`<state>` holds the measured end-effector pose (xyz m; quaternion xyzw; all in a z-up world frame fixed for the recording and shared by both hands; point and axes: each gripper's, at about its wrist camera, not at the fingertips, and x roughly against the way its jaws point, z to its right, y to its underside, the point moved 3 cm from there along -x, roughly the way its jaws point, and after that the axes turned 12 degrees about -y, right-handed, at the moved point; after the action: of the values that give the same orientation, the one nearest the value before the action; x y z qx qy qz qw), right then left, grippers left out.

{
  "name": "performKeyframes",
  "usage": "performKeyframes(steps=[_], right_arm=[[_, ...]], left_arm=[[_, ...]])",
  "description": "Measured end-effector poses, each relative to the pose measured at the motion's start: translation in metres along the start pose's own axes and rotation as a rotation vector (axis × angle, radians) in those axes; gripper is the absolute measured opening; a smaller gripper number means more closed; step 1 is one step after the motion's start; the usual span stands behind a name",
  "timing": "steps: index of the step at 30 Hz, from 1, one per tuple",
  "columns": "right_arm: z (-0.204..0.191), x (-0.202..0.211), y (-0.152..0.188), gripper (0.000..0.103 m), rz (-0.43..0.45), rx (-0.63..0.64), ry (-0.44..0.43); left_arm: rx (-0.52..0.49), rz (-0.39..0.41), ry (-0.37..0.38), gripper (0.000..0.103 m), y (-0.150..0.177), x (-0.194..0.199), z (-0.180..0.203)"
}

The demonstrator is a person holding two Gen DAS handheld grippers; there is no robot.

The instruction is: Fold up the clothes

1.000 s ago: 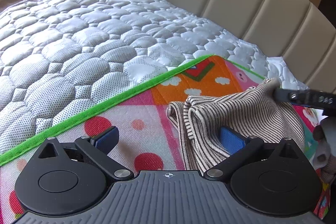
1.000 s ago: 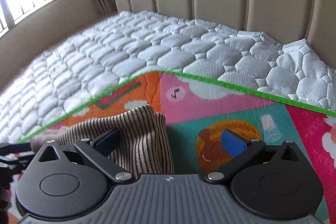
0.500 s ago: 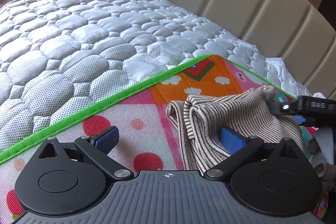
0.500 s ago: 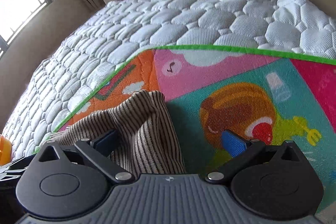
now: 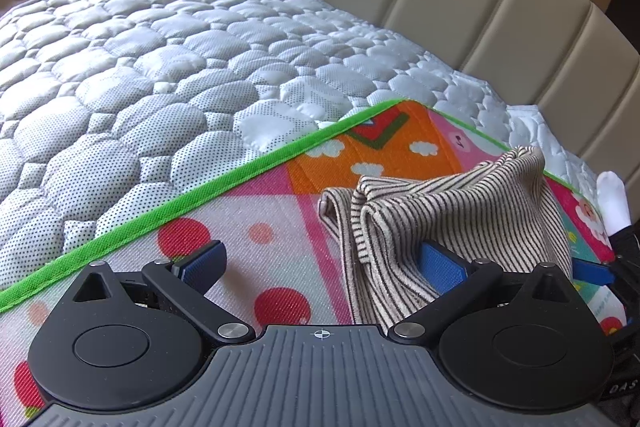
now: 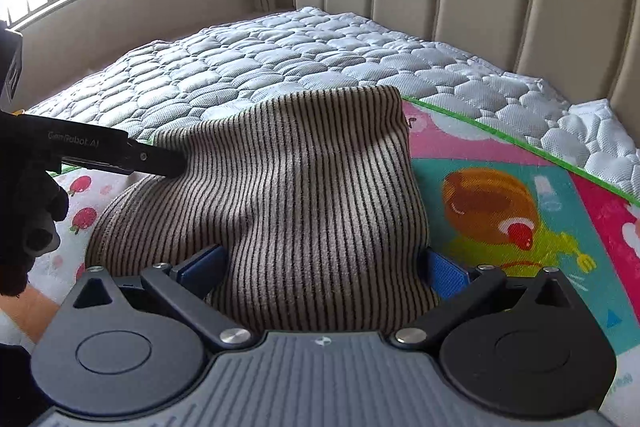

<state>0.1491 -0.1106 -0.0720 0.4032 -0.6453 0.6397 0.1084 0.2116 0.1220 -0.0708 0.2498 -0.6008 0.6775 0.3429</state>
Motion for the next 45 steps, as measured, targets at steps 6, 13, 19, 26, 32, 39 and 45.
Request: performKeyframes(steps=[6, 13, 19, 26, 32, 39, 45], right_arm=[[0.000, -0.002, -0.001, 0.103, -0.017, -0.010, 0.001], [0.013, 0.015, -0.050, 0.103, 0.072, -0.006, 0.054], [0.051, -0.054, -0.078, 0.103, -0.036, 0.073, 0.261], [0.050, -0.051, -0.063, 0.103, -0.016, 0.049, 0.271], [0.028, 0.013, -0.041, 0.102, 0.079, -0.086, 0.159], [0.011, 0.014, -0.004, 0.081, 0.047, -0.140, 0.151], [0.006, 0.001, -0.012, 0.087, 0.030, -0.054, 0.206]], left_arm=[[0.005, 0.005, 0.004, 0.103, 0.001, -0.002, -0.001], [0.016, 0.007, 0.006, 0.103, 0.000, -0.002, -0.004], [0.018, 0.014, 0.009, 0.103, -0.001, -0.003, -0.004], [0.030, 0.023, 0.023, 0.103, -0.002, -0.005, -0.005], [0.027, 0.022, 0.014, 0.103, -0.002, -0.004, -0.005], [0.024, 0.022, 0.005, 0.103, -0.002, -0.002, -0.003], [0.010, 0.076, 0.047, 0.103, -0.007, 0.029, -0.002]])
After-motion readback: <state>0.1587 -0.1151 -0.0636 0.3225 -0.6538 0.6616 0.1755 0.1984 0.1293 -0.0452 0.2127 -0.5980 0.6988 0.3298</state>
